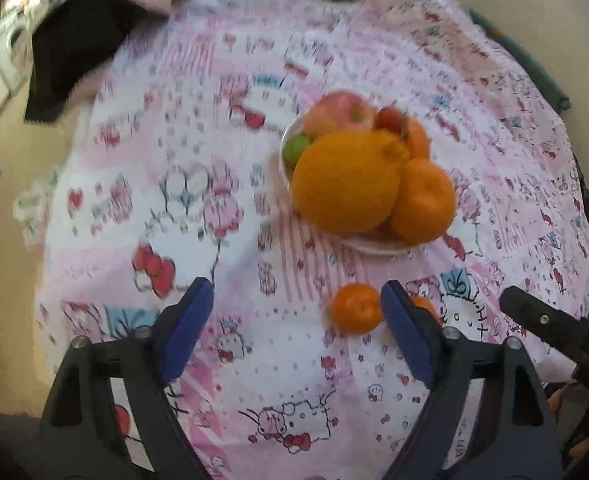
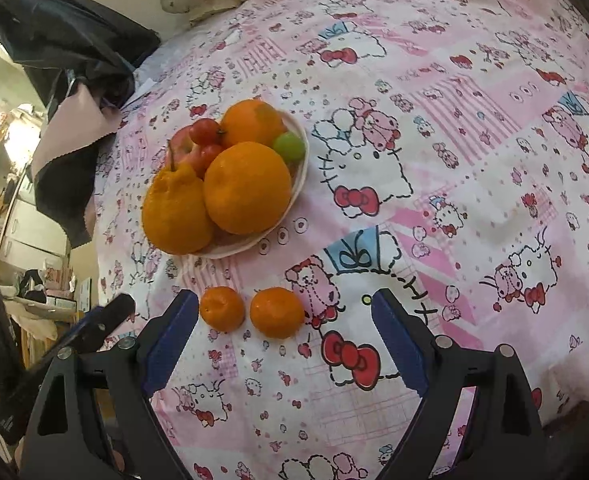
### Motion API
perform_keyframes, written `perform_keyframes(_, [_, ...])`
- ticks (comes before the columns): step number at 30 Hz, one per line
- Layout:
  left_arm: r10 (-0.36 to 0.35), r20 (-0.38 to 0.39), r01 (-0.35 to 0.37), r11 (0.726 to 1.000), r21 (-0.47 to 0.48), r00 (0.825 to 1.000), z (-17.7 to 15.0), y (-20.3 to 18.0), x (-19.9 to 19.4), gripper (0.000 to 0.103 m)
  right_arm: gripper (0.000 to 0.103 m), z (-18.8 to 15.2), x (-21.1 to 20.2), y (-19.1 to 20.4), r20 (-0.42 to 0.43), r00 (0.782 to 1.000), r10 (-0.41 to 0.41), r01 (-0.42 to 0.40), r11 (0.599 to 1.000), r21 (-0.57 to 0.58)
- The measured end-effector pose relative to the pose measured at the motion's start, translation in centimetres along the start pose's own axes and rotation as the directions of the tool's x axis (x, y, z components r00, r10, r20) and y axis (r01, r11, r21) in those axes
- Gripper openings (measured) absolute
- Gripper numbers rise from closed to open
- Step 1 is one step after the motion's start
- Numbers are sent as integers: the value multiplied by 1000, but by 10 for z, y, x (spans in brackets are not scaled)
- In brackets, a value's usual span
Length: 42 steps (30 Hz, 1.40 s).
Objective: Organize fruits
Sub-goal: 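Open both grippers and move them toward the two small mandarins, then grasp a small mandarin with the left gripper while the right gripper grasps the other mandarin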
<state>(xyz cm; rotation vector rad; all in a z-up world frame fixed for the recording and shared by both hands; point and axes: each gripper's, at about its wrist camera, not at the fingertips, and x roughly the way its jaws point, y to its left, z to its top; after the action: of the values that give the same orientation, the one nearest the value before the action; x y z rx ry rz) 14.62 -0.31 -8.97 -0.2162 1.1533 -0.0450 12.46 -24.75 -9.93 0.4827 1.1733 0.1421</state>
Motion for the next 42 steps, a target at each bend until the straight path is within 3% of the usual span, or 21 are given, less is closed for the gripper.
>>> perform_keyframes(3, [-29,-68,24,998,-66,997,0,6,17,84,91,1,8,-9,-52,998,34,-31,998,54])
perform_keyframes(6, [-118,-131,98,984,-149,984,2,8,37,84,91,0,14,-20,-82,995,53,-43,992,118])
perform_keyframes(12, [-191,-231,163,977,-135,954,-5,-18,67,80,91,2,18,-25,-91,995,41,-28,990,141])
perform_keyframes(16, [-122,-238,107,991,-74,963,-10,-35,77,76,91,4,18,-23,-86,996,31,-20,992,126])
perform_keyframes(19, [-90,-254,75,995,-68,963,-13,-36,85,61,91,3,20,-24,-91,996,24,-12,992,128])
perform_keyframes(21, [-129,-242,118,991,-58,962,-12,-38,83,42,91,4,21,-25,-95,995,23,-10,991,132])
perform_keyframes(22, [-126,-243,119,992,-45,962,-11,-41,82,39,91,4,21,-25,-95,995,24,-11,991,132])
perform_keyframes(25, [-99,-207,102,995,6,973,-12,-45,70,39,91,5,22,-22,-94,995,23,-12,993,120])
perform_keyframes(32, [-62,-181,66,998,17,981,-9,-27,40,39,91,4,29,-10,-108,994,23,-14,997,81])
perform_keyframes(42, [13,-148,-2,997,79,989,-3,7,-13,39,91,2,75,18,-217,975,-56,46,998,-53])
